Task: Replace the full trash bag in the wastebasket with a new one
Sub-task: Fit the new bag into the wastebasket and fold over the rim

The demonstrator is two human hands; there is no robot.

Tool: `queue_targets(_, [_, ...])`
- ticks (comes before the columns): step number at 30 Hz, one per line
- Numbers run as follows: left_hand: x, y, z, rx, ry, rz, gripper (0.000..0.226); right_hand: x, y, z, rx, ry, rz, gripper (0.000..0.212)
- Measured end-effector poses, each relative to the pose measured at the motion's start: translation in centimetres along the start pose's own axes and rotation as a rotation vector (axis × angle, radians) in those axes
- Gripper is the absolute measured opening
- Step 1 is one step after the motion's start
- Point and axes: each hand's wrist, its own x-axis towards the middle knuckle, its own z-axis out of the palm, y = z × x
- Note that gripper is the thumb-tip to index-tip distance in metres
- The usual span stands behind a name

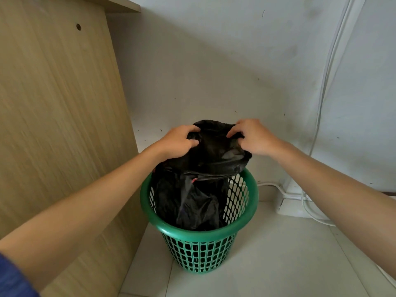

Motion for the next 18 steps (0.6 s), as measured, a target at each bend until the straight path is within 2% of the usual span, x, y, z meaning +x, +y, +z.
queue_targets(2, [0.2,-0.4,-0.4,-0.114,0.044,-0.014,0.046,-0.3,0.5,0.3,-0.089,-0.024,0.078,0.065])
queue_targets(4, [0.3,-1.0,-0.9,-0.225,0.021,-0.001,0.046,-0.5,1.0,0.5,-0.079,-0.016,0.144,0.069])
queue_targets(7, [0.0,-1.8,-1.1,-0.238,0.031,0.001,0.043,-0.4,1.5,0.6,0.044,-0.003,0.232,0.069])
queue_targets(9, [-0.2,-2.2,-0.8,-0.222,0.077,-0.019,0.039,-0.4,1.5,0.6,0.262,-0.044,0.322,0.072])
queue_targets(11, [-0.2,-2.5,-0.7,-0.204,0.14,-0.04,0.034,-0.4,1.1,0.8,0.619,-0.067,0.441,0.065])
queue_targets(13, [-0.3,-2.8,-0.9,-0.153,0.2,-0.043,0.028,0.1,0.9,0.7,0.881,0.013,0.508,0.049])
queue_targets(15, [-0.3,-3.0,-1.1,-0.135,0.14,-0.021,0.023,0.8,1.1,0.5,0.879,0.077,0.493,0.044])
queue_targets(18, [-0.1,-2.9,-1.1,-0.183,0.101,0.0,0.038,1.3,1.7,0.4,0.875,0.06,0.431,0.04])
